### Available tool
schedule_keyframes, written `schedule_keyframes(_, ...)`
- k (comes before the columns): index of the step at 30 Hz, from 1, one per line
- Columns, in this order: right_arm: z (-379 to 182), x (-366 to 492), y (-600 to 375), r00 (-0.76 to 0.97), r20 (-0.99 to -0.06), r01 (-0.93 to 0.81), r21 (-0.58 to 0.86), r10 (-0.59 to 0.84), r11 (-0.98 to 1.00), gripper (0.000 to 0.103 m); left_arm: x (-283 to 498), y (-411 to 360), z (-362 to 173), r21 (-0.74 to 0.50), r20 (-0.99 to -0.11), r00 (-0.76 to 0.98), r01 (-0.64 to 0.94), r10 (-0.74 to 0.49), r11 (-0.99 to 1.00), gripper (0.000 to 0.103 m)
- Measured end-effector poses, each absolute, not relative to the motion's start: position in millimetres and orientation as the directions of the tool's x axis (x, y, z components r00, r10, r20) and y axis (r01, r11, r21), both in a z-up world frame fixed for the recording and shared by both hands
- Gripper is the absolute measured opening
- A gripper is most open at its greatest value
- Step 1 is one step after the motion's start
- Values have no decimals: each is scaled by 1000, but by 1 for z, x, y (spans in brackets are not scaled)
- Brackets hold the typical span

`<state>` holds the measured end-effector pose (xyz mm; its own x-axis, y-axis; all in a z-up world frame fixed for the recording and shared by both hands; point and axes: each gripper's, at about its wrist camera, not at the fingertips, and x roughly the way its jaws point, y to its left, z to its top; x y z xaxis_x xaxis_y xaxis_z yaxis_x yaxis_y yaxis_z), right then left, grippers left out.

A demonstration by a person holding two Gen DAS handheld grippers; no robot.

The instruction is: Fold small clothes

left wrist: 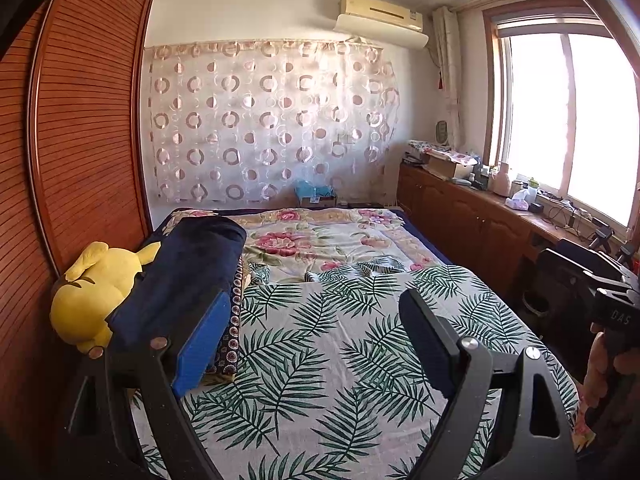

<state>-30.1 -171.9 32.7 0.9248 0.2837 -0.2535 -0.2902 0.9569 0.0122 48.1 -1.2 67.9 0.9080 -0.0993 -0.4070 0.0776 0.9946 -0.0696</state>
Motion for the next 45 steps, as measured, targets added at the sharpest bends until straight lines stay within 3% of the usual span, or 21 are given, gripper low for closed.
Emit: schedule_keyframes(45, 36, -21, -189, 920, -277, -287, 6, 277, 958, 92, 46, 4, 61, -61, -412, 908, 55, -75, 997, 87)
